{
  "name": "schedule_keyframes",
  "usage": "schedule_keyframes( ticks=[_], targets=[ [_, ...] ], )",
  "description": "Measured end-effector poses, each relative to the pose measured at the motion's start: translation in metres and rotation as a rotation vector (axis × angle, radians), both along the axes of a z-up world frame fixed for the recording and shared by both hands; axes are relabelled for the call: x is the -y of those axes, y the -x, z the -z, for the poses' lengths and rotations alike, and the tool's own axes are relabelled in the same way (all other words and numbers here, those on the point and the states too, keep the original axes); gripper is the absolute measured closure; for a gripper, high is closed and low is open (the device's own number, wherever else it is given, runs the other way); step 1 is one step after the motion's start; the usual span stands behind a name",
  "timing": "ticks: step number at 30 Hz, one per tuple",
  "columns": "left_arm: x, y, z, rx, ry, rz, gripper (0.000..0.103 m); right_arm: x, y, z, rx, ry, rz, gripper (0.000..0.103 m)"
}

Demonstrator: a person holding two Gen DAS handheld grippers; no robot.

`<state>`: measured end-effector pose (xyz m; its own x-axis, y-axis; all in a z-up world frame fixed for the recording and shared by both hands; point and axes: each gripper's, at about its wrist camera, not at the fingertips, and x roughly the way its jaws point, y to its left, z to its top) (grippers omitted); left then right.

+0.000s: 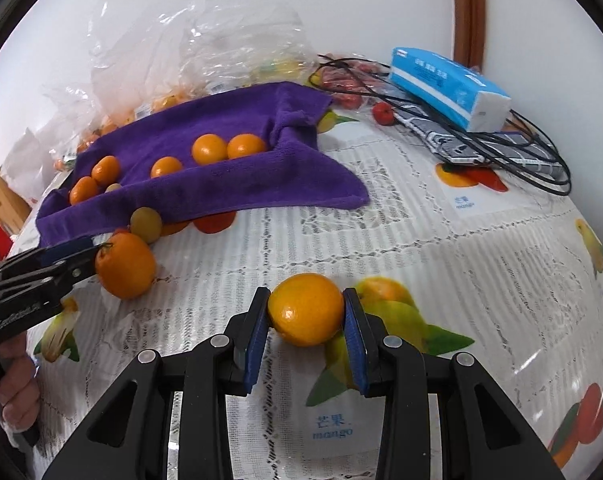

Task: Organize fruits
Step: 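Grasp a round orange with the right tool while the left tool grasps a small red fruit, then lift the red fruit with the left tool while the right tool lifts its orange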

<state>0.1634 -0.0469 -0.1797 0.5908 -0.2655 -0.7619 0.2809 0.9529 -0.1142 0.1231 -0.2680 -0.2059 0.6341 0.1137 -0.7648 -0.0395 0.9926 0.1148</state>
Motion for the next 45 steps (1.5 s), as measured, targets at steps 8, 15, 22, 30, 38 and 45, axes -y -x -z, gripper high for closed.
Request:
schedule_keyframes(
  ticks=[8, 15, 22, 30, 38, 45],
  targets=[
    [0.007, -0.004, -0.002, 0.017, 0.006, 0.004, 0.057, -0.003, 0.001, 0.0, 0.0, -0.008, -0.008, 0.067],
    [0.005, -0.008, -0.002, 0.012, 0.025, -0.003, 0.063, -0.003, 0.0, 0.0, 0.0, -0.004, -0.013, 0.067],
    [0.007, -0.007, 0.001, -0.01, 0.027, 0.017, 0.08, -0.002, 0.0, 0.001, 0.001, -0.011, -0.013, 0.067],
    [0.009, -0.009, 0.001, -0.012, -0.014, -0.013, 0.08, -0.001, 0.001, 0.001, 0.002, -0.025, -0.013, 0.067],
    [-0.004, -0.006, 0.0, -0.008, -0.06, -0.069, 0.078, 0.0, 0.001, 0.001, 0.002, -0.036, -0.012, 0.067],
    [-0.002, -0.009, 0.0, -0.003, -0.076, -0.079, 0.078, 0.0, 0.001, 0.0, 0.003, -0.041, -0.012, 0.067]
  ],
)
